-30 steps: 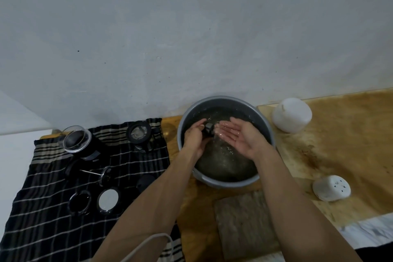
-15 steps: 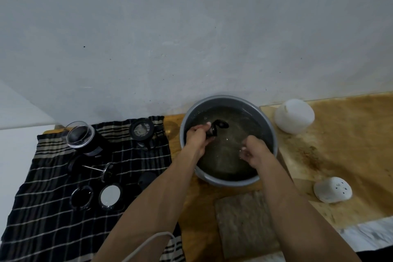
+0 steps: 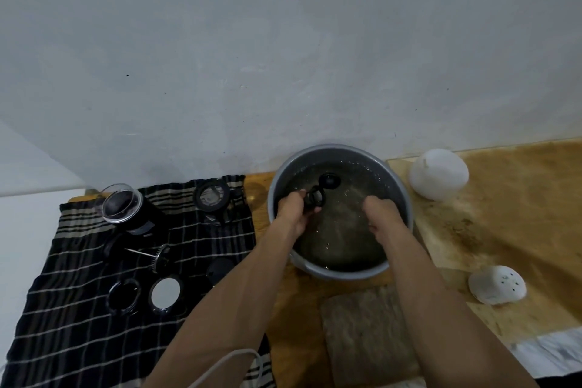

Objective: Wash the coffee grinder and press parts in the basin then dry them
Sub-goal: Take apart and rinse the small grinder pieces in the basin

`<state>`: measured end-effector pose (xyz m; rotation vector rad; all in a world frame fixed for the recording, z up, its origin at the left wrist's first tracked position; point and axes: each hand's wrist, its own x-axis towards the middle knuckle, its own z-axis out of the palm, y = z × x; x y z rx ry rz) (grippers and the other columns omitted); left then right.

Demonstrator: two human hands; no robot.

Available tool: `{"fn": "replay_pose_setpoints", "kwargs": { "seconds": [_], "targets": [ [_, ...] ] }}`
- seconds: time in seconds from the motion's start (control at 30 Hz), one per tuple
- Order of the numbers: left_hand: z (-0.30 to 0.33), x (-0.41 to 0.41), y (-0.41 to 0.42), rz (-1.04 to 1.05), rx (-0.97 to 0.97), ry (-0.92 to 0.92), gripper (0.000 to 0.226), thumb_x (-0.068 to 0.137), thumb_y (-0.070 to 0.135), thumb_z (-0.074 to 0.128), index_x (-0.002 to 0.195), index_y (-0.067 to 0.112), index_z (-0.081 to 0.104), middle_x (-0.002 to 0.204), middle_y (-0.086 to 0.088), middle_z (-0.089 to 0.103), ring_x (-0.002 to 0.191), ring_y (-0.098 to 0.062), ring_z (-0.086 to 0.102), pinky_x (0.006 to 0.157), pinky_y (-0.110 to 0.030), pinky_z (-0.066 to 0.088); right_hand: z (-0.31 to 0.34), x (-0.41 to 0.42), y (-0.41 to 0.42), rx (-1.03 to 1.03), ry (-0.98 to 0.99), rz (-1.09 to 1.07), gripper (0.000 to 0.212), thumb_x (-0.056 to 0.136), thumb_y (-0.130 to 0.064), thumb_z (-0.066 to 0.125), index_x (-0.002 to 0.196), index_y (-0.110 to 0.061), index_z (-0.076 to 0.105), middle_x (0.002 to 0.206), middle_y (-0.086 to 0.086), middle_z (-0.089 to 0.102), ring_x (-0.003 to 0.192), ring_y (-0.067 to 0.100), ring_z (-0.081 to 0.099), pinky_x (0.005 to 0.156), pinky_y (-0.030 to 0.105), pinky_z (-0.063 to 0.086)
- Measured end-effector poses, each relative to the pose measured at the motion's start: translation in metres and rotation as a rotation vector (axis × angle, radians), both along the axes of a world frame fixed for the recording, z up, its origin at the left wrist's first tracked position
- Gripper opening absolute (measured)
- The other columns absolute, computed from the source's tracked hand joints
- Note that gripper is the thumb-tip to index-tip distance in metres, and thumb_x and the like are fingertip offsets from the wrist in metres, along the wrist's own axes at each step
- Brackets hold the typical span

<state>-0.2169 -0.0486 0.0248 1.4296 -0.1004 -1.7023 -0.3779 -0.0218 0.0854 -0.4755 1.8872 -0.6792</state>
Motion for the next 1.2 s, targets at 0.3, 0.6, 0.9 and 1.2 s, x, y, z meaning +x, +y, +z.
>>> {"fn": "replay_pose_setpoints", "kwargs": {
  "seconds": [0.3, 0.6, 0.9, 1.2],
  "targets": [
    [-0.001, -0.001, 0.002, -0.019, -0.009, 0.081, 0.033, 0.101, -0.001, 0.043, 0.129, -0.003, 0.06, 0.112, -0.024, 0.07, 0.1, -0.034, 0.069, 0.073, -0.04, 0.063, 0.016, 0.024, -0.008, -0.177, -0.287, 0.304, 0.043, 0.091, 0.009, 0.042, 0.124, -0.002, 0.067, 0.117, 0.015, 0.071, 0.105, 0.022, 0.071, 0.094, 0.035, 0.059],
    [-0.001, -0.006, 0.003, -0.087, 0.0, 0.028, 0.031, 0.1, 0.008, 0.063, 0.128, -0.006, 0.061, 0.115, -0.025, 0.07, 0.092, -0.033, 0.072, 0.058, -0.032, 0.061, 0.011, 0.031, 0.001, 0.093, 0.081, 0.737, 0.066, 0.089, 0.001, 0.046, 0.144, -0.035, 0.052, 0.102, 0.003, 0.066, 0.09, 0.02, 0.069, 0.082, 0.037, 0.062],
    [-0.012, -0.005, -0.001, -0.08, 0.041, -0.077, 0.04, 0.089, 0.002, 0.076, 0.124, -0.011, 0.06, 0.097, -0.02, 0.071, 0.078, -0.031, 0.071, 0.062, -0.038, 0.063, 0.0, 0.025, -0.006, 0.123, -0.016, 0.652, 0.06, 0.09, 0.006, 0.042, 0.131, -0.033, 0.061, 0.109, 0.007, 0.065, 0.093, 0.023, 0.067, 0.081, 0.04, 0.063],
    [-0.019, -0.002, -0.002, -0.123, 0.067, -0.157, 0.037, 0.083, 0.005, 0.083, 0.114, -0.002, 0.065, 0.104, -0.019, 0.074, 0.088, -0.032, 0.074, 0.088, -0.048, 0.062, -0.02, 0.016, -0.008, 0.06, -0.079, 0.497, 0.032, 0.092, -0.007, 0.057, 0.115, -0.025, 0.072, 0.102, 0.009, 0.068, 0.083, 0.02, 0.064, 0.084, 0.044, 0.061]
  ]
}}
